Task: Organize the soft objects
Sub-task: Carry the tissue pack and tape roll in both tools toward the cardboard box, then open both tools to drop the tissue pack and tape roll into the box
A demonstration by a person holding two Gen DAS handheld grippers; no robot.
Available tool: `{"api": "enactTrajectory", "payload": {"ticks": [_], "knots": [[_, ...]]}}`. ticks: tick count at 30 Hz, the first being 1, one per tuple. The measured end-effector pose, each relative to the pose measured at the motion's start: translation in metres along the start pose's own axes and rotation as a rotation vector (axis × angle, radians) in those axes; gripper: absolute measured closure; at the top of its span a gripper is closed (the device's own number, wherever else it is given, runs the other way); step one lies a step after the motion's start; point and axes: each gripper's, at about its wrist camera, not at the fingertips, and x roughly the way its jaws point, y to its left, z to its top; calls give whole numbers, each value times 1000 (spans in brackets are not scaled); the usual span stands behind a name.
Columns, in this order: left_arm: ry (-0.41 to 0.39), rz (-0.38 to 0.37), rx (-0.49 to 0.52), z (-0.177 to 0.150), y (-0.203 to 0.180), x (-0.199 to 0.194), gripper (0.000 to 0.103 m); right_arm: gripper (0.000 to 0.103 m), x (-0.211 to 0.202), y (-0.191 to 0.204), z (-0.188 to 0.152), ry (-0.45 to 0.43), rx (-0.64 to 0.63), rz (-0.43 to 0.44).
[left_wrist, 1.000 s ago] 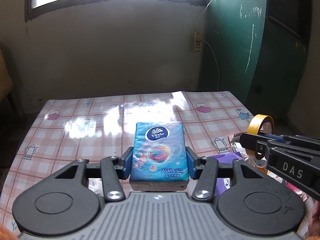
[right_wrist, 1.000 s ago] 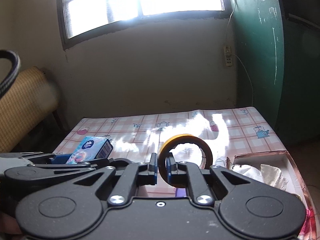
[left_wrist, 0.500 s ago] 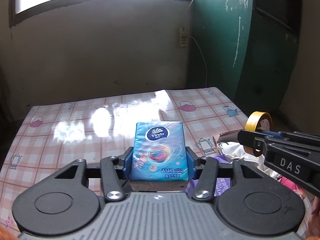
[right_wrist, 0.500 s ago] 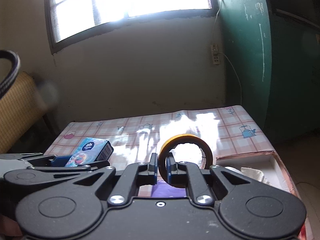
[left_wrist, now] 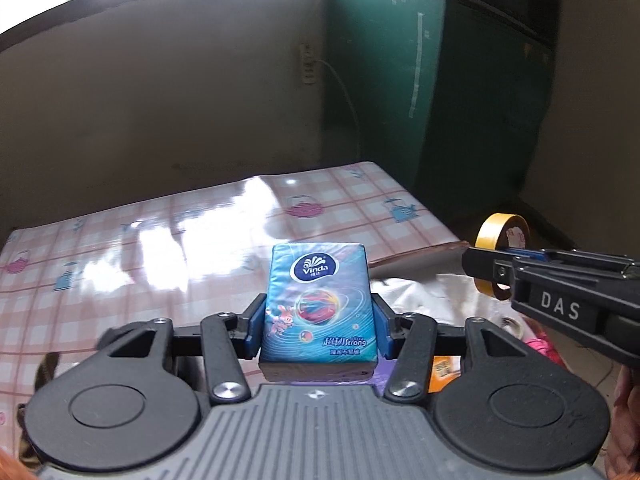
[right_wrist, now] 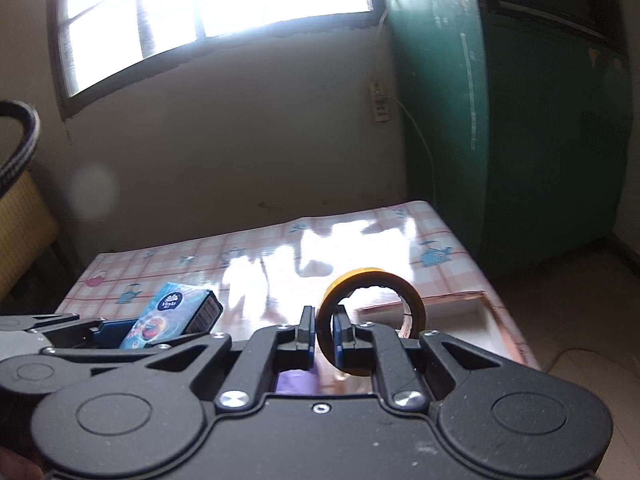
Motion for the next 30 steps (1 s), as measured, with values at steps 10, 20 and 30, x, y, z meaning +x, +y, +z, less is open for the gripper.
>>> {"api": "enactTrajectory", "payload": {"ticks": [10,20,30], "knots": [[40,-75,25,1,-36,30,50,91,10,-48,4,46,28,-53],[82,-169,39,-4,-63,56,49,86,35,-85,15,116,49,-83],[113,-304,59,-17,-83,57,49,44,32,-99,20,120,71,-90]]}}
